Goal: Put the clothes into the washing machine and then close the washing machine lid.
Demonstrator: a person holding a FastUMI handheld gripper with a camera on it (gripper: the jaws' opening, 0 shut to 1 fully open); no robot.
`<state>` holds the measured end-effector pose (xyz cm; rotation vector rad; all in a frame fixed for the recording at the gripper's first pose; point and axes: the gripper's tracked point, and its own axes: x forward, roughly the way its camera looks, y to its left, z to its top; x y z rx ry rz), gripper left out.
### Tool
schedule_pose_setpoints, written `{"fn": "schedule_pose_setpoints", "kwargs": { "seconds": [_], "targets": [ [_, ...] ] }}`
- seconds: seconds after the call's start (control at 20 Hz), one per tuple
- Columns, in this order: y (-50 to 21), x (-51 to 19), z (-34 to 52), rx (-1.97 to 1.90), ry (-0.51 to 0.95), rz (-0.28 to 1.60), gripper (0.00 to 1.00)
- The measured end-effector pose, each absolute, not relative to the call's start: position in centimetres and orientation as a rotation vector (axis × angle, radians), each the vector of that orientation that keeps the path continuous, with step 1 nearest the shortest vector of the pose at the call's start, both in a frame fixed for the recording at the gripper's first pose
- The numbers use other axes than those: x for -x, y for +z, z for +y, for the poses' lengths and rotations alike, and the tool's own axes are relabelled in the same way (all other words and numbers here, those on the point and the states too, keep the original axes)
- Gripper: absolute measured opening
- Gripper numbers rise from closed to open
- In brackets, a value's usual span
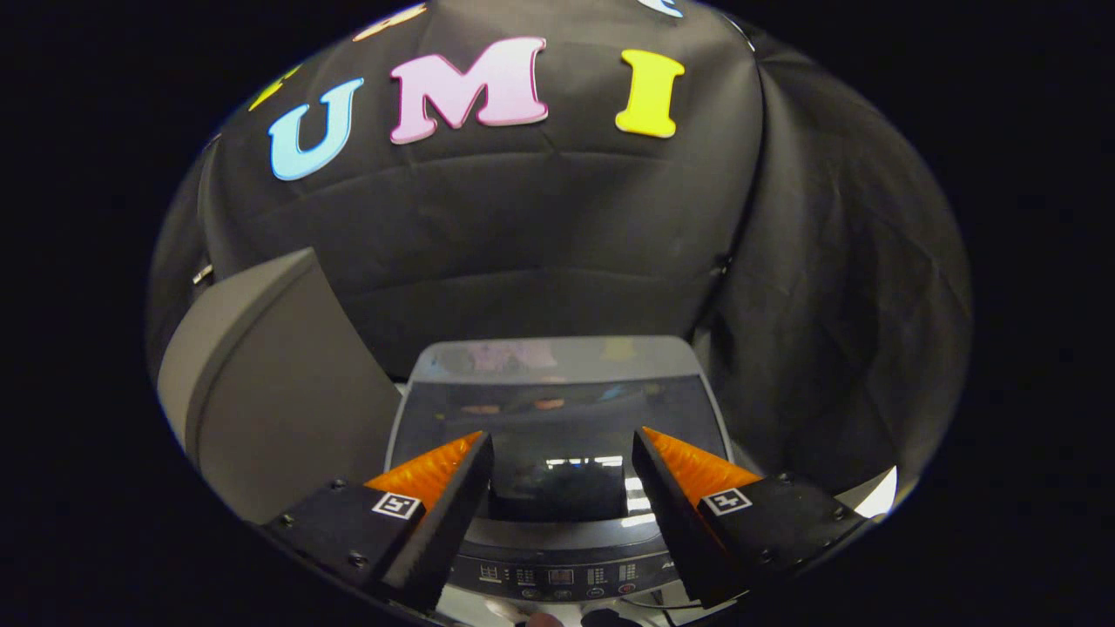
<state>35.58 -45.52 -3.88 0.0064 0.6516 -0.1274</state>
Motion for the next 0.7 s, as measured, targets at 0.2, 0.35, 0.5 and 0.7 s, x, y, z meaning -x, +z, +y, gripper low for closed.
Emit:
{"fn": "schedule_pose_setpoints", "kwargs": {
  "seconds": [0.2, 0.35, 0.5, 0.7],
  "targets": [
    [3.0, -35.8, -44.4, -0.012, -0.122, 0.492, 1.0],
    [7.5, -34.8, -43.7, 0.01, -0.126, 0.387, 1.0],
    [11.4, -32.5, -42.2, 0.034, -0.119, 0.293, 1.0],
    [15.3, -28.6, -40.5, 0.022, -0.108, 0.163, 1.0]
  ]
}}
